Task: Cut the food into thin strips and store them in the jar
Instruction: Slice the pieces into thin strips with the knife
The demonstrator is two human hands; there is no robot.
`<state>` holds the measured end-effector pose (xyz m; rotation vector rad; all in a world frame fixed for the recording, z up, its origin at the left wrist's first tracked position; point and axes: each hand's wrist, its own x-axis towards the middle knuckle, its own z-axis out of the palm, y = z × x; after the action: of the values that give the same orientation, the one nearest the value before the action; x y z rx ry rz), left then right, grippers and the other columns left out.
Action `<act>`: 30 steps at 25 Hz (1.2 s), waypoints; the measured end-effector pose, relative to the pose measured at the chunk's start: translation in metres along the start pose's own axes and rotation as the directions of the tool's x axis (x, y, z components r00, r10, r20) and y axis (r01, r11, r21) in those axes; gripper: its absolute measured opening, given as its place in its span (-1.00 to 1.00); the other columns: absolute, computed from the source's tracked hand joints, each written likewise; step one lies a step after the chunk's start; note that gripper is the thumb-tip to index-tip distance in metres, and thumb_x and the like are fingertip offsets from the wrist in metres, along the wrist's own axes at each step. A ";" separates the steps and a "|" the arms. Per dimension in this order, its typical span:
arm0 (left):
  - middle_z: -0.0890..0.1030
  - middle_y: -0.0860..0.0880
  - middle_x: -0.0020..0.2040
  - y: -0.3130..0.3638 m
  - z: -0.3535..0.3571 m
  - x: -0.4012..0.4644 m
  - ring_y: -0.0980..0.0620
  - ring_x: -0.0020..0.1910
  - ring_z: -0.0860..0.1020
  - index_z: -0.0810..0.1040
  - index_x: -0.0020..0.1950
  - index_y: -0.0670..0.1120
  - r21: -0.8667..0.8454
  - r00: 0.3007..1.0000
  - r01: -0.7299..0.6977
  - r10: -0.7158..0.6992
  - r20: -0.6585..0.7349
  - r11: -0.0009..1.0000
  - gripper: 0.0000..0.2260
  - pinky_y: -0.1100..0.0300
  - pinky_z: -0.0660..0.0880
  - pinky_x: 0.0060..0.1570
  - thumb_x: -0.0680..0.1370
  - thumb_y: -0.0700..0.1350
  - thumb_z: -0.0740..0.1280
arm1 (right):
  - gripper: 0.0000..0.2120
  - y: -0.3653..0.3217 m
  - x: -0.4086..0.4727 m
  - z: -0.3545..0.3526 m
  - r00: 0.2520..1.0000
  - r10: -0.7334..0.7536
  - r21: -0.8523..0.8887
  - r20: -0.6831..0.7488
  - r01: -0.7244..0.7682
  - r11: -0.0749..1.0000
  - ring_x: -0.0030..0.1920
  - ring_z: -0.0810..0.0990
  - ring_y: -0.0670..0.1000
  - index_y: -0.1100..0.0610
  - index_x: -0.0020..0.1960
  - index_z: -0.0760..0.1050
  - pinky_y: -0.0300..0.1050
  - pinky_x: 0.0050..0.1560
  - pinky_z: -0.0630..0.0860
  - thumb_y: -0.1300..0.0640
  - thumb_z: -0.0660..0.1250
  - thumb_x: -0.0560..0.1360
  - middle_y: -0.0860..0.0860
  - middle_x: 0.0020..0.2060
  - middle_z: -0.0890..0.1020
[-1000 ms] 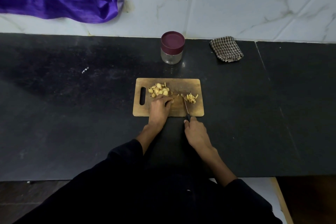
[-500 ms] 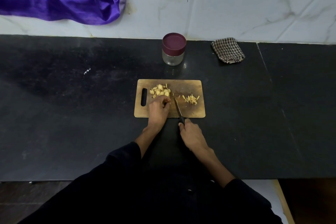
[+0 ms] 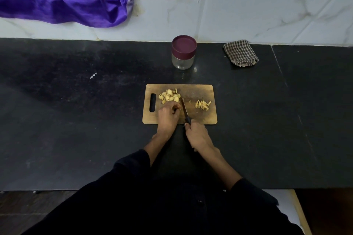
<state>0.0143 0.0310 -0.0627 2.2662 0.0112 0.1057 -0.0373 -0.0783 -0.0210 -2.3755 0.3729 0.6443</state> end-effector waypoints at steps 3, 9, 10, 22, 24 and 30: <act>0.60 -0.03 -0.09 0.000 0.000 0.000 0.16 -0.19 0.49 0.59 -0.07 -0.14 0.002 1.000 0.007 -0.007 0.005 1.000 -0.90 0.51 0.38 -0.25 0.48 -0.31 0.37 | -0.70 0.005 0.000 -0.005 0.999 0.049 0.025 -0.022 -0.048 0.999 -0.01 0.64 0.21 0.19 0.20 0.42 0.22 0.00 0.61 -0.02 0.10 0.67 0.15 0.01 0.57; 0.60 -0.04 -0.07 0.000 0.000 -0.001 0.12 -0.15 0.53 0.59 -0.05 -0.13 0.006 1.000 -0.009 0.009 0.009 1.000 -0.90 0.44 0.43 -0.19 0.49 -0.29 0.37 | -0.75 0.026 -0.006 -0.016 0.997 0.055 0.024 -0.054 -0.054 0.998 -0.08 0.64 0.12 0.12 0.21 0.38 0.17 -0.07 0.63 -0.02 0.08 0.68 0.06 -0.10 0.55; 0.61 -0.04 -0.07 -0.001 0.000 -0.001 0.11 -0.15 0.53 0.59 -0.05 -0.13 0.004 1.000 -0.012 0.012 0.007 1.000 -0.90 0.39 0.46 -0.17 0.49 -0.29 0.37 | -0.71 0.027 -0.006 -0.015 0.998 0.037 0.006 -0.045 -0.037 0.999 -0.04 0.63 0.14 0.14 0.26 0.38 0.18 -0.04 0.63 -0.02 0.08 0.68 0.10 -0.05 0.57; 0.62 0.00 -0.10 0.000 -0.005 -0.004 0.22 -0.19 0.47 0.60 -0.07 -0.12 -0.013 0.999 -0.034 0.035 0.035 0.999 -0.90 0.49 0.40 -0.20 0.48 -0.29 0.38 | -0.67 0.041 -0.008 -0.020 0.997 -0.006 0.013 -0.074 0.007 1.000 0.03 0.62 0.17 0.12 0.32 0.38 0.21 -0.01 0.61 -0.04 0.10 0.67 0.12 0.03 0.58; 0.63 0.00 -0.10 0.000 -0.006 -0.004 0.23 -0.22 0.46 0.61 -0.07 -0.11 -0.043 0.999 -0.030 0.032 0.044 0.999 -0.90 0.47 0.41 -0.20 0.47 -0.28 0.39 | -0.69 0.042 -0.007 -0.021 0.997 -0.013 0.021 -0.072 0.015 1.000 0.01 0.62 0.17 0.12 0.29 0.39 0.21 -0.02 0.61 -0.04 0.10 0.67 0.09 -0.01 0.56; 0.61 0.02 -0.02 -0.005 -0.019 0.006 0.16 -0.11 0.54 0.60 0.13 -0.13 -0.169 0.996 0.079 -0.084 -0.021 0.982 -0.80 0.46 0.45 -0.12 0.51 -0.19 0.39 | -0.74 0.036 0.001 -0.022 0.994 -0.059 0.008 -0.087 0.060 0.998 -0.03 0.61 0.17 0.12 0.16 0.41 0.24 -0.08 0.61 -0.05 0.10 0.67 0.10 -0.07 0.58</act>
<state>0.0186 0.0488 -0.0540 2.0925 0.1059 0.0918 -0.0434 -0.1193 -0.0252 -2.4004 0.3403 0.5116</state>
